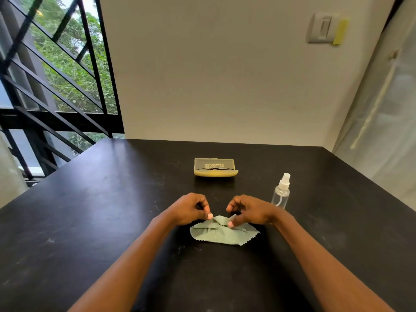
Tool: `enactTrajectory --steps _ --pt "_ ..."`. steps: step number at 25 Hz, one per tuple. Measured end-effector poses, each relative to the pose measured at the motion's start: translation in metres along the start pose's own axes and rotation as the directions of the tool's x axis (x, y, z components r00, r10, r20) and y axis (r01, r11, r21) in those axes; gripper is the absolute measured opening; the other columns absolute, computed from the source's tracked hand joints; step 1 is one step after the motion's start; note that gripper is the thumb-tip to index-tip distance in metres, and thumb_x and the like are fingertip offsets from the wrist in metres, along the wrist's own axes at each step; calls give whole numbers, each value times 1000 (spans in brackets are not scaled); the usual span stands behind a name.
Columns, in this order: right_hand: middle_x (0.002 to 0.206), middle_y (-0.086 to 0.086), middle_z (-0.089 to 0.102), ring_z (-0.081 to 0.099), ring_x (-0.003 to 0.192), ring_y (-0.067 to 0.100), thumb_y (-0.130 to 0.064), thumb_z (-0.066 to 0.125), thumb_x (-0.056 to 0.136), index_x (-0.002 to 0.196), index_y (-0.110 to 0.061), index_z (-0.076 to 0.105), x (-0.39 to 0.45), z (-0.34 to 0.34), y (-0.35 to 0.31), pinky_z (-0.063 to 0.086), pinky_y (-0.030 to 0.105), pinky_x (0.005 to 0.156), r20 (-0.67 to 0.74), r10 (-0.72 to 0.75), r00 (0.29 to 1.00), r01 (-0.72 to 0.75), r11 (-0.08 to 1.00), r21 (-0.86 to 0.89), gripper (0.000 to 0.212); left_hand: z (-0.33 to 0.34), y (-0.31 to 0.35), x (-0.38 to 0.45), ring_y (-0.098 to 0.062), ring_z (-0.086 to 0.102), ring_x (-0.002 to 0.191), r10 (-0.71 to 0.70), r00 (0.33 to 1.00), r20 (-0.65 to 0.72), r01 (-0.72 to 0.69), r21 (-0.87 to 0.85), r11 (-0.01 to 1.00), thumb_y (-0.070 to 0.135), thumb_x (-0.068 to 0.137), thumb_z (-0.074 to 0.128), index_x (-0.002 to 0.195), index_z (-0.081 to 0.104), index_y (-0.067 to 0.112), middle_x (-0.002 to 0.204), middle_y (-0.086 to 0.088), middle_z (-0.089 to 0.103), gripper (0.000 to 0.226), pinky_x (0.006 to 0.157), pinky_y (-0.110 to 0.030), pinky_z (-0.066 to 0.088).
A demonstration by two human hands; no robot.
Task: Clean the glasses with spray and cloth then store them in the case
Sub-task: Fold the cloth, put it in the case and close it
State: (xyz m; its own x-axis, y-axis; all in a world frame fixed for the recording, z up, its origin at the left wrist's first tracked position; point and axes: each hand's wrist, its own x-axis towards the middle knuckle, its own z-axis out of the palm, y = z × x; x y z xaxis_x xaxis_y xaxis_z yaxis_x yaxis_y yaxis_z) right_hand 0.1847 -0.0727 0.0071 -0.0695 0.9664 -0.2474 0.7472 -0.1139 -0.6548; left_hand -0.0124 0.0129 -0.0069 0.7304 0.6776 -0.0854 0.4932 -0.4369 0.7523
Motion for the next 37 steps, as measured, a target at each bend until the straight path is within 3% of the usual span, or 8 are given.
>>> enactTrajectory --steps 3,9,12,15,19,25,30,37 --pt "85 -15 51 48 81 0 -20 68 82 100 -12 67 0 3 -5 40 18 77 -9 -77 997 75 986 -149 19 6 -1 -1 -8 55 82 -4 997 72 -5 131 991 24 76 74 84 57 25 87 8 60 19 81 -26 49" --pt "81 -6 62 55 71 5 -17 64 86 86 -18 64 0 -2 -4 42 14 57 -161 -4 987 36 980 198 1 0 -1 -2 -11 59 83 -14 997 -71 17 40 999 23 76 74 75 60 21 81 6 63 14 80 -28 51" --pt "73 -4 58 49 58 5 -19 61 89 88 -16 61 1 -3 -3 40 14 45 -213 21 977 29 972 231 3 -4 -4 -1 -14 62 89 1 989 -149 -11 -64 998 17 76 73 77 63 21 85 4 66 10 86 -30 52" --pt "79 1 61 53 69 10 -20 62 88 92 -14 62 7 -6 0 49 22 64 -276 10 961 54 973 225 7 -7 -7 0 -10 62 88 44 985 -167 -57 -76 995 15 79 71 83 66 23 87 6 67 10 84 -24 51" --pt "66 -6 50 43 57 5 -21 61 89 92 -13 62 11 -5 -1 35 8 39 -327 54 943 34 965 259 8 -6 -12 4 -8 61 87 58 975 -214 -59 2 998 16 83 66 90 68 16 89 5 67 7 78 -16 48" --pt "74 -1 52 47 66 11 -11 55 92 106 -11 61 26 1 6 41 21 46 -372 189 909 -52 936 347 15 0 -16 11 -12 58 82 22 955 -297 -17 18 1000 15 89 58 89 58 17 85 4 60 2 72 -18 49" --pt "68 -7 53 49 66 3 -2 52 90 111 -12 61 33 0 11 38 16 58 -460 191 867 -48 951 305 25 4 -6 21 -9 53 89 59 991 -117 -28 244 969 26 84 65 100 64 18 95 6 57 18 81 -22 45" --pt "70 -8 53 49 65 3 -2 53 90 109 -13 62 31 -3 12 38 14 56 -467 174 867 -55 964 259 23 9 0 31 -9 53 86 28 994 -105 -1 255 967 19 86 62 93 64 15 95 1 63 9 80 -22 46"
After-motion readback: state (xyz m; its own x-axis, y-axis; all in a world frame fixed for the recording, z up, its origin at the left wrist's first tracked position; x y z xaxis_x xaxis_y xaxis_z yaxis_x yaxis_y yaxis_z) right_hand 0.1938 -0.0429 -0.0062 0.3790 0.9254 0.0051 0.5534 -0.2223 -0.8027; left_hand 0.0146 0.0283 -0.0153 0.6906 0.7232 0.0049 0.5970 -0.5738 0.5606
